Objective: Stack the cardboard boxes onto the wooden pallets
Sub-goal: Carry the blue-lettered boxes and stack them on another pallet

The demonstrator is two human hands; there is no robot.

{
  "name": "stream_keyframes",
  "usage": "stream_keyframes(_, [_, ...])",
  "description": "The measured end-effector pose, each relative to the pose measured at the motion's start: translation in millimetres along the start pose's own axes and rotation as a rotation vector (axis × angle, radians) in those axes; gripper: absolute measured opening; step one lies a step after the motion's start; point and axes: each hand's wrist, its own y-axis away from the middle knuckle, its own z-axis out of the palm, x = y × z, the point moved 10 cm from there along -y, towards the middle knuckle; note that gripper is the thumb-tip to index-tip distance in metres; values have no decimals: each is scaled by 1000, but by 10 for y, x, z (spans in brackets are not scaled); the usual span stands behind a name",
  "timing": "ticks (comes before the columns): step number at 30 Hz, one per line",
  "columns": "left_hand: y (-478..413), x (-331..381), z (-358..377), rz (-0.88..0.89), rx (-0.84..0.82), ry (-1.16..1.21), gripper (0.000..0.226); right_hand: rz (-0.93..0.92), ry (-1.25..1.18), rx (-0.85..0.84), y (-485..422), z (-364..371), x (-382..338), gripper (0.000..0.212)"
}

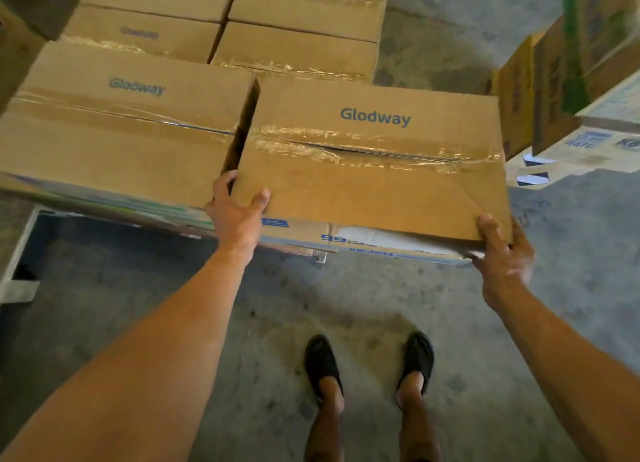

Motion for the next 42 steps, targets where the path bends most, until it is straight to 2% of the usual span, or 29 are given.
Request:
stream_keyframes(3, [-6, -41, -34, 38, 59, -150, 58, 3, 89, 11, 25, 35, 81, 89])
stream_keyframes(6, [70, -39, -85, 34, 130, -265, 57, -5, 146, 14, -22, 50, 169, 108])
stream_keyframes(9, [142, 128, -188, 69, 257, -508, 69, 11, 169, 16, 17, 70, 196, 103])
stream_keyframes(11, [125, 205, -201, 106, 279, -580, 78, 12, 178, 20, 89, 88, 191, 98])
stream_keyframes(15, [1, 166, -160, 94, 204, -478, 84, 24, 171, 34, 195, 117, 231, 102])
stream_keyframes(20, [-114, 237, -168, 142, 196, -524, 55, 23, 188, 9, 238, 252, 191, 99])
stream_keyframes(22, [-148, 254, -179, 145, 189, -544, 52, 12, 207, 12, 231, 286, 152, 99])
stream_keyframes(28, [-313, 274, -265, 140, 163, -642, 53, -6, 248, -30, 278, 475, 105, 96])
stream_keyframes(35, [-418, 224, -324, 113, 134, -669, 53, 7, 266, -51, 335, 614, 152, 80])
stream_keyframes(42, [-458, 217, -397, 118, 118, -722, 54, 14, 325, -65, 481, 658, 168, 77])
